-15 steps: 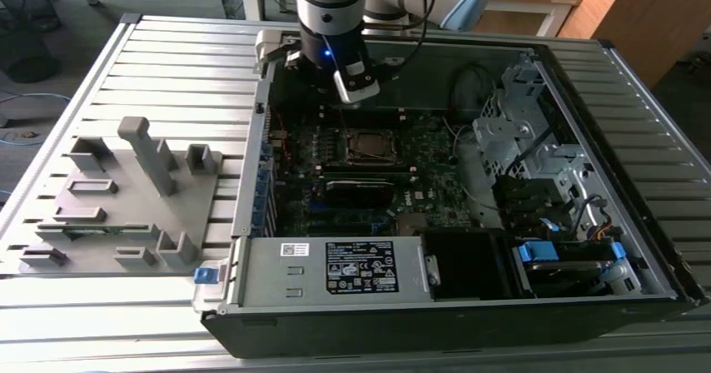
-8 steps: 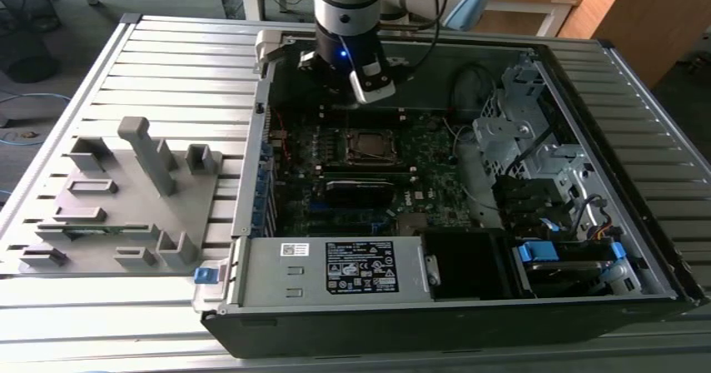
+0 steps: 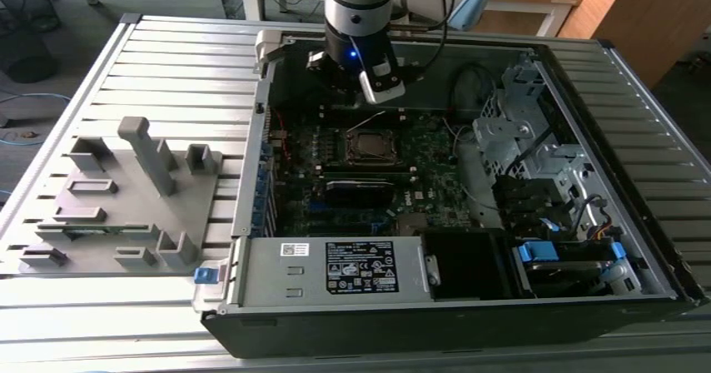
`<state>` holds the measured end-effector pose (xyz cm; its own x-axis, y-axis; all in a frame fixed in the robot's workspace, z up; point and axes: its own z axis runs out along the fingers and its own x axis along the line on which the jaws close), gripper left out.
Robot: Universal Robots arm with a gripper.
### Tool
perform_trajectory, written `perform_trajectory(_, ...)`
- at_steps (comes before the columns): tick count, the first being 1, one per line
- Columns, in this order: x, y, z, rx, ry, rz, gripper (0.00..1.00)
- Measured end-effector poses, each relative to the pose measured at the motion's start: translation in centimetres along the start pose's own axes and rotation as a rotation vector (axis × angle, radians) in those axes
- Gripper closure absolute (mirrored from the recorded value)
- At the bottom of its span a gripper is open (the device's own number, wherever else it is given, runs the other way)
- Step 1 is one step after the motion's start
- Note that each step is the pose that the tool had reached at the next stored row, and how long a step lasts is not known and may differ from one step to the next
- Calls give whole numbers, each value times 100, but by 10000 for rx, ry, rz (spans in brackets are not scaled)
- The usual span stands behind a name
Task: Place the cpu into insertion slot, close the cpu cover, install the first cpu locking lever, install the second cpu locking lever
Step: 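Install the first cpu locking lever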
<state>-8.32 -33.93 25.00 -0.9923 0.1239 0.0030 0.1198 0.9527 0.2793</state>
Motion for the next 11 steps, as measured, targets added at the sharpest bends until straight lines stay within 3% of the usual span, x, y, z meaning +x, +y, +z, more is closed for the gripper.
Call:
perform_trajectory(5, -2, 1, 0, 4, -2, 1, 89)
perform_trajectory(6, -2, 2, 1, 32, -5, -1, 89)
perform_trajectory(8, -2, 0, 3, 153, -19, -5, 89)
perform_trajectory(10, -1, -1, 8, 322, -39, -10, 89)
perform_trajectory(11, -2, -2, 8, 345, -42, -11, 89)
